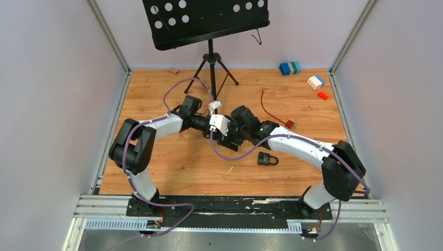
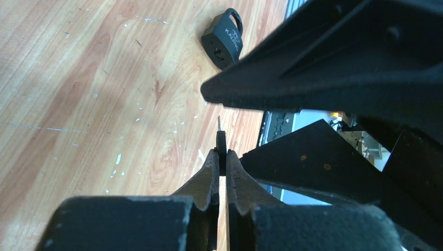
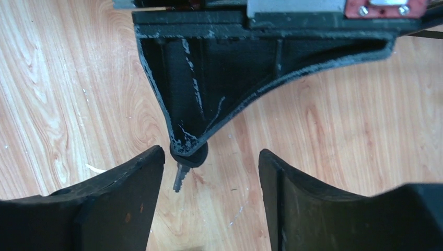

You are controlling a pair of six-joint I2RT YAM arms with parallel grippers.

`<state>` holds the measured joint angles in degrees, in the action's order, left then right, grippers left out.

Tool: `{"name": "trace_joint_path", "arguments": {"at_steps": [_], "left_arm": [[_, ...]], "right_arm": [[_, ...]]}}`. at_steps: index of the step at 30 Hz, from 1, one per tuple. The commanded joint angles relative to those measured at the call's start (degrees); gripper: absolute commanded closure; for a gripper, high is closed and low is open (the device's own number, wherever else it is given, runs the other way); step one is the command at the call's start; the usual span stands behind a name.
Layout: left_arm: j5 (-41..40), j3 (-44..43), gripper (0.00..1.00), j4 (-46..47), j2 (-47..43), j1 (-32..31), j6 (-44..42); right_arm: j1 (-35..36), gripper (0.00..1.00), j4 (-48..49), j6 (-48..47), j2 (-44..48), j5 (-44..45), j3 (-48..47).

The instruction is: Unlock with the key

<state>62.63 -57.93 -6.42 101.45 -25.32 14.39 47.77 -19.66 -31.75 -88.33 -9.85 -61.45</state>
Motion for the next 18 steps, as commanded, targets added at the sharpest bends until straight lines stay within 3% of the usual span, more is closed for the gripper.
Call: {"name": "trace_joint_path", "arguments": {"at_steps": [1, 7, 13, 18], "left_arm": [[0.94, -1.59, 1.00, -0.61, -4.46, 1.26, -2.28], [0.44, -1.09, 1.00, -0.71, -7.65, 3.48, -2.86], [1.82, -0.18, 1.00, 1.23, -10.83, 4.05, -2.29], [3.82, 3.46, 1.00, 12.22, -14.53, 4.05, 3.10]], "right_arm": [[-1.51, 0.28, -1.10, -0.61, 4.84, -0.53, -0.16], [-5.55, 0.17, -4.71, -1.87, 11.17, -5.38, 2.58], [-9.37, 0.18, -5.61, -2.91, 16.28, -10.17, 5.70], [-9.37, 0.21, -4.98, -1.77, 15.94, -16.90, 5.03]]}}
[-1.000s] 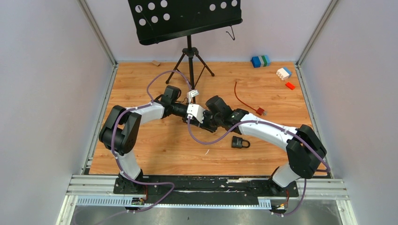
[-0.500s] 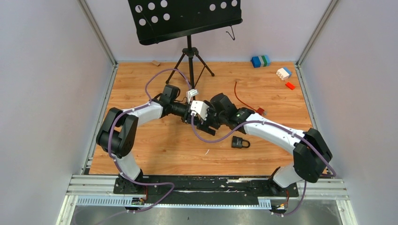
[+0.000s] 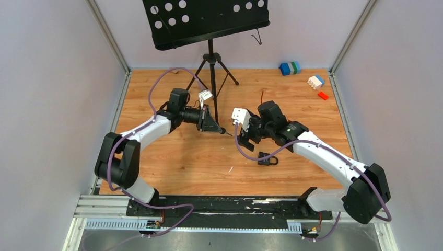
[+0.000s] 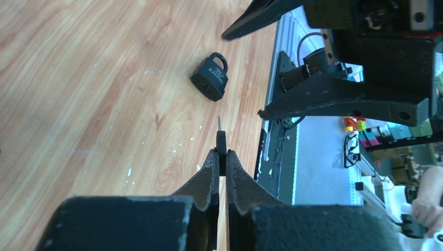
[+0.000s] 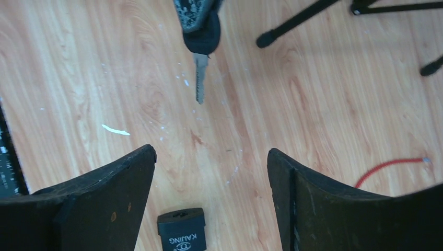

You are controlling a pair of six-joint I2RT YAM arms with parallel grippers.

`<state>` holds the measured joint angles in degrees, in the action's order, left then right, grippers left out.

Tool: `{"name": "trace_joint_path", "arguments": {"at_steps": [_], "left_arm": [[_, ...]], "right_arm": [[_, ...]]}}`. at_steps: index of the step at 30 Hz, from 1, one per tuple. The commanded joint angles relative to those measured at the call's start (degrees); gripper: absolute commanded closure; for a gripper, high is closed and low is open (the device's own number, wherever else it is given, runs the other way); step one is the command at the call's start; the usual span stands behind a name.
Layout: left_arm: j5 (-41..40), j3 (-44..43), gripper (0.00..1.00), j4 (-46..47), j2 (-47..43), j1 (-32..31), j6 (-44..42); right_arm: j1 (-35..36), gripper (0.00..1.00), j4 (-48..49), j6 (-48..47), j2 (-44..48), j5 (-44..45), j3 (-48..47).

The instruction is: Unlock with the key

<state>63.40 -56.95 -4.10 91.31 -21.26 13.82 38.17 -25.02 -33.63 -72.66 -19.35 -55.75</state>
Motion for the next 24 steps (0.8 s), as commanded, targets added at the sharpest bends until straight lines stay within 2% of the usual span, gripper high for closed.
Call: {"name": "trace_joint_path", "arguments": {"at_steps": [1, 5, 9, 15, 19, 24], "left_arm": [[3.38, 3.59, 1.00, 12.35, -5.13, -0.06, 4.94], [4.33, 7.33, 1.00, 21.05, -7.40, -0.34, 9.41], [4.77, 8.49, 1.00, 21.56, -9.38, -1.66, 6.98], [1.41, 8.48, 1.00, 14.35, -13.35, -4.23, -3.75], [0.68, 8.95, 1.00, 13.14, -14.90, -5.00, -6.36], [0.94, 9.52, 1.00, 12.31, -15.95, -5.24, -8.53]], "right_arm": [[0.20, 0.22, 0.36, 0.43, -0.36, -8.36, -1.38], [0.18, 0.27, -0.10, 1.45, -2.90, -11.82, -4.44], [0.12, 0.36, -1.20, 2.20, -5.87, -14.44, -7.72], [-0.18, 0.63, -5.05, 1.64, -9.35, -19.15, -11.94], [-0.86, 0.82, -5.42, 1.62, -9.88, -21.31, -12.05], [-1.84, 0.85, -6.83, 0.11, -9.23, -24.91, -11.60]]}}
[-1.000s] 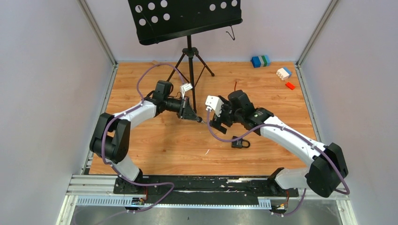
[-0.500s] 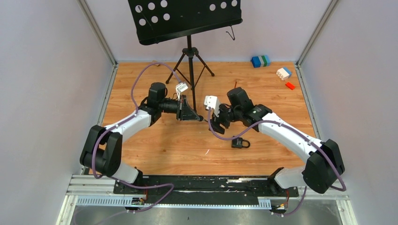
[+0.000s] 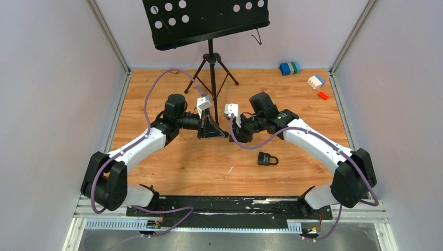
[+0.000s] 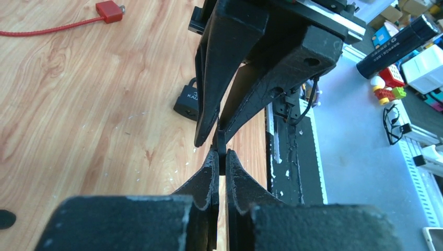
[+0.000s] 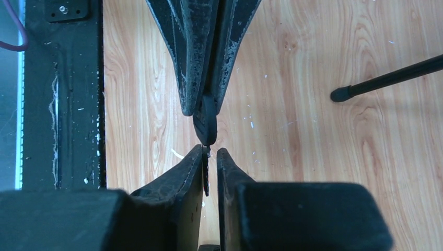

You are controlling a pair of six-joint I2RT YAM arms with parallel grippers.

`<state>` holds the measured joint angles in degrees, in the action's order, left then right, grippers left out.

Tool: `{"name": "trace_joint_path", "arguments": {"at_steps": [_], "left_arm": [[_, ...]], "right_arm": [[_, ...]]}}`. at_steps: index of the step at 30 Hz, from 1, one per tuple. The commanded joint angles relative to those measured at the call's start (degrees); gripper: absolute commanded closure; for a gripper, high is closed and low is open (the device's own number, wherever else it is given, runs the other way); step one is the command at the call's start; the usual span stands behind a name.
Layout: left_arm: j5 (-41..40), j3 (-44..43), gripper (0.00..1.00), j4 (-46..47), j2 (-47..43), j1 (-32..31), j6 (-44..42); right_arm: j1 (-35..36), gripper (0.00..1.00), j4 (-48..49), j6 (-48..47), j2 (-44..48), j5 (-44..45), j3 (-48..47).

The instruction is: Unlock with the key

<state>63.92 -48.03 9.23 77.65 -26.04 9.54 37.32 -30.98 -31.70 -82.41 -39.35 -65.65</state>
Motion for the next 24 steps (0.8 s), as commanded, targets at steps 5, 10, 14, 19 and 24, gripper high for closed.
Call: {"name": "trace_joint_path", "arguments": {"at_steps": [5, 10, 14, 19, 24], "left_arm": [[0.02, 0.92, 1.00, -3.40, -3.16, -1.10, -8.75], [-0.99, 0.83, 1.00, -4.23, -3.51, -1.76, -10.40], [-1.91, 0.75, 1.00, -4.18, -3.51, -2.40, -11.36], [-2.77, 0.02, 0.94, -4.27, -3.00, -3.36, -11.45], [-3.65, -0.55, 0.86, -4.89, -2.90, -3.93, -12.15]], "right_arm": [[-1.20, 0.93, -3.03, -3.34, 0.43, -7.65, -2.18], [-1.19, 1.00, -3.55, -3.29, 0.21, -9.12, -2.55], [-1.20, 1.00, -3.32, -3.05, 0.37, -10.31, -2.58], [-1.19, 1.00, -2.52, -2.24, 0.41, -10.65, -2.48], [-1.20, 1.00, -2.04, -1.85, 0.57, -10.08, -2.09]]}}
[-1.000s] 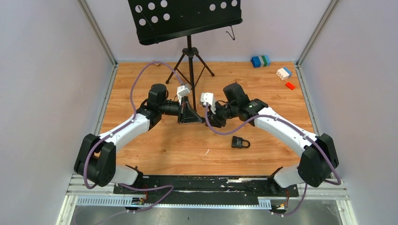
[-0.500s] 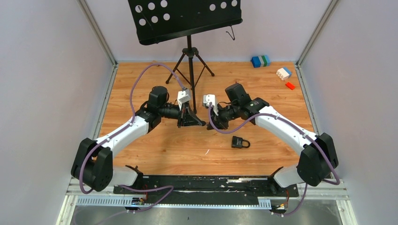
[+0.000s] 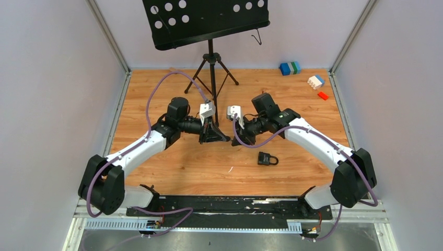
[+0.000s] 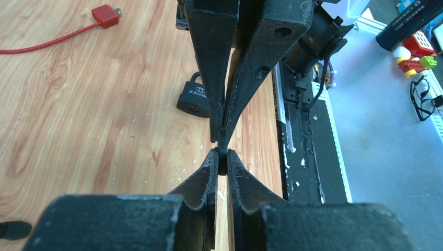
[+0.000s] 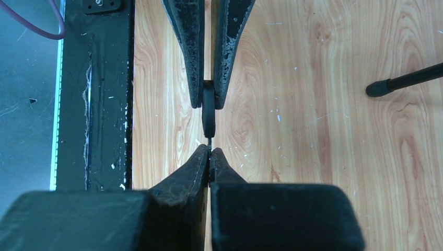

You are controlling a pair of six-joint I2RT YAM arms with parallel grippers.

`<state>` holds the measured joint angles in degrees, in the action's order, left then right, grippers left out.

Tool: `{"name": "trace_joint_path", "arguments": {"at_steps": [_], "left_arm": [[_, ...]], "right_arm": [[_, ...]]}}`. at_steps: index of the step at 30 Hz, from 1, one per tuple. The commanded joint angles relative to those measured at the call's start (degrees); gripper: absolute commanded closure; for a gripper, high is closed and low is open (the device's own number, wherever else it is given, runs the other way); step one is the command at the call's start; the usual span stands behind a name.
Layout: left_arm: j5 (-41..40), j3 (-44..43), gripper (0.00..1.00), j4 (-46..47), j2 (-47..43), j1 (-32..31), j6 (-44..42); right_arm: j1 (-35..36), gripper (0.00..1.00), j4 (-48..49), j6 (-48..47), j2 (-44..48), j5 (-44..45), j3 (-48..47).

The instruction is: Unlock with the key

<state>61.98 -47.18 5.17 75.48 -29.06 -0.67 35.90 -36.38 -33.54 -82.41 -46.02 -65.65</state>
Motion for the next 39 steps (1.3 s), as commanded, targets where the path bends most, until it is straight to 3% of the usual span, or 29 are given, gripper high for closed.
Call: {"name": "trace_joint_path", "arguments": {"at_steps": [1, 26, 39], "left_arm": [[-1.85, -1.42, 0.85, -0.79, -0.66, -1.05, -1.97], [-1.72, -3.01, 0.64, -1.06, 0.89, -1.53, 0.18], [-2.00, -3.36, 0.69, -0.76, 1.13, -1.51, 0.42]], "right_arm": [[0.25, 1.00, 3.49, 0.03, 0.63, -3.31, -1.97], [0.31, 1.00, 5.51, 0.79, -0.24, -2.07, -0.01], [0.44, 1.00, 5.64, 0.44, -0.56, -1.88, 0.70]]}}
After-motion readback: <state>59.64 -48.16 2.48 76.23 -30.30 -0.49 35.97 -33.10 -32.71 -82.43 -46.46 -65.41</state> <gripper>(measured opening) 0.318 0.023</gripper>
